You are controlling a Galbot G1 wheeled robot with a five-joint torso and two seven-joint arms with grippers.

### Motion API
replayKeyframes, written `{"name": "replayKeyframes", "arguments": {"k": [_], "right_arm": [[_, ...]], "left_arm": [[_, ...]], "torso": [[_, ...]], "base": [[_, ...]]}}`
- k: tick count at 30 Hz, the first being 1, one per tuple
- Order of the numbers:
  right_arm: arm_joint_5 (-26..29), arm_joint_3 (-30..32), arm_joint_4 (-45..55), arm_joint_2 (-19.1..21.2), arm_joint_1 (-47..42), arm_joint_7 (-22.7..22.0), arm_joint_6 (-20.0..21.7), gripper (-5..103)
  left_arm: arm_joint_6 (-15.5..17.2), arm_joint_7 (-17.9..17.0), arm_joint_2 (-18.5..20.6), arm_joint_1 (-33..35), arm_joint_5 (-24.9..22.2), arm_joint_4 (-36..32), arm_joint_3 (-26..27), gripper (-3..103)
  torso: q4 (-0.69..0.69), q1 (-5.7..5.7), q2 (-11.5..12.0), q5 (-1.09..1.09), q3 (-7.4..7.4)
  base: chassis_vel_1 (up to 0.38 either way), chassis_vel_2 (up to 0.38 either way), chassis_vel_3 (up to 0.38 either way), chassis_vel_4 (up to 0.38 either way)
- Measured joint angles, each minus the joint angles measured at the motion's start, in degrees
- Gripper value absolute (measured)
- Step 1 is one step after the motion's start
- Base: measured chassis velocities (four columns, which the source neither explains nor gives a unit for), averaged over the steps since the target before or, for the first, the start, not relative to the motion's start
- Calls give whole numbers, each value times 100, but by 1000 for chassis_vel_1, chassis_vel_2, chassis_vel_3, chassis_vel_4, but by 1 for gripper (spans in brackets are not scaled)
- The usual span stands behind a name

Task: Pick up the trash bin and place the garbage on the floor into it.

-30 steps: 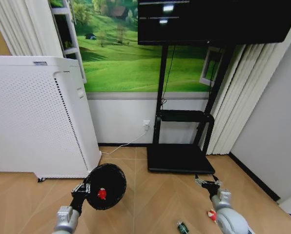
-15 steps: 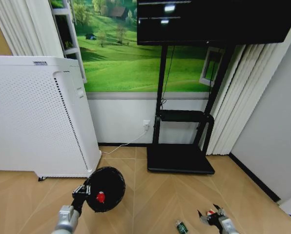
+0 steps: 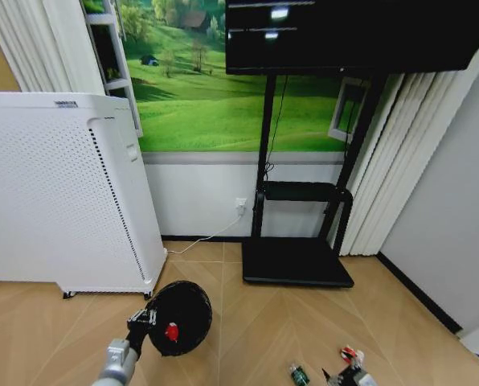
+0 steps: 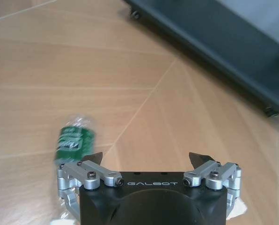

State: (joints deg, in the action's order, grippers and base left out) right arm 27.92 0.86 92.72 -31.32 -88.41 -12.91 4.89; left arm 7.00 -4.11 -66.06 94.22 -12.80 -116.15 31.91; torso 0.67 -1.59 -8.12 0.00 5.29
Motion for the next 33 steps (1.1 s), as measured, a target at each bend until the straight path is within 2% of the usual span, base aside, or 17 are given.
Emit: {"name": "replayKeyframes", "arguments": {"k": [5,8,15,27,33], "right_arm": [[-68,-597,-179,-111,246,66,-104,100],[-79,-680,-203,-158,283,67,-111,100],[-150,-1276,-646,-672,771,50,-199,100],[-207,-1431,-1376,-1227,1093,11,-258,100],[-180,-1413,-1701,-1367,1219,-86,-224,100]], "left_arm": [[63,-3,193,-79,-56,29,11,6],[66,-5,209,-98,-62,41,12,6],[81,-13,217,-181,-7,124,-95,6],[48,-17,207,-196,75,196,-122,6],[37,-20,205,-257,84,232,-172,6]], "torso": [[0,0,0,0,0],[0,0,0,-1,0],[0,0,0,-1,0],[-1,0,0,0,0],[0,0,0,0,0]], "base": [[0,0,0,0],[0,0,0,0],[0,0,0,0],[0,0,0,0],[0,0,0,0]]}}
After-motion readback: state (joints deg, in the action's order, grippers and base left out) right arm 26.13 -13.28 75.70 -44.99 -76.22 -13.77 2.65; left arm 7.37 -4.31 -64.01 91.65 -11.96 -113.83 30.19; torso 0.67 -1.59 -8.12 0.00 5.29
